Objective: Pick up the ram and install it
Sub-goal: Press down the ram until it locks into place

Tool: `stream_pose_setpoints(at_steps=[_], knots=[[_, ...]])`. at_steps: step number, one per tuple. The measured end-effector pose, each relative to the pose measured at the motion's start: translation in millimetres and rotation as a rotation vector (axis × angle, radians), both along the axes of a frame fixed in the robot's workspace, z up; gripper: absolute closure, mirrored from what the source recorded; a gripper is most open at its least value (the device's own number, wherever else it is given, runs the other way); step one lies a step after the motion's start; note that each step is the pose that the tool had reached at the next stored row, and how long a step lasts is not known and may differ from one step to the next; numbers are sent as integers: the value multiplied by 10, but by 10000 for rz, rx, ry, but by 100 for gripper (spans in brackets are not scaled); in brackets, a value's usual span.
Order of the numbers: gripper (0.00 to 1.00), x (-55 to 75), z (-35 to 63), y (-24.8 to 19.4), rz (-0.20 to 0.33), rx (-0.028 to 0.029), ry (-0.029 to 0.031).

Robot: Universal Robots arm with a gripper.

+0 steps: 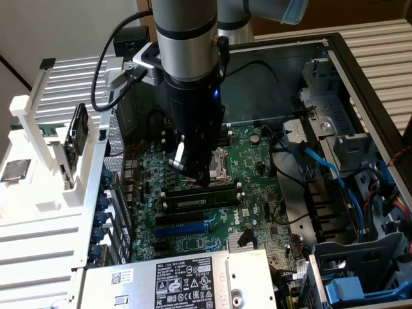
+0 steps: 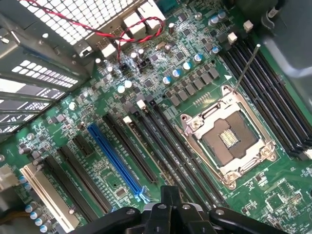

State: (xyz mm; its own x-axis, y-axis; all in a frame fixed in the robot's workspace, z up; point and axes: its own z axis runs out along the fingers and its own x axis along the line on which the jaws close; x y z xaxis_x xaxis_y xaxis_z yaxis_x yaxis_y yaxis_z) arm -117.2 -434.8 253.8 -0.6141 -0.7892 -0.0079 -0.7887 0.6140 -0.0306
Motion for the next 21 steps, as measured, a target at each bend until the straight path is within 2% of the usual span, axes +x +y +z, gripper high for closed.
stream_pose_setpoints(at_steps=[21], knots=[[90, 0, 0, 0, -3149, 0, -1]])
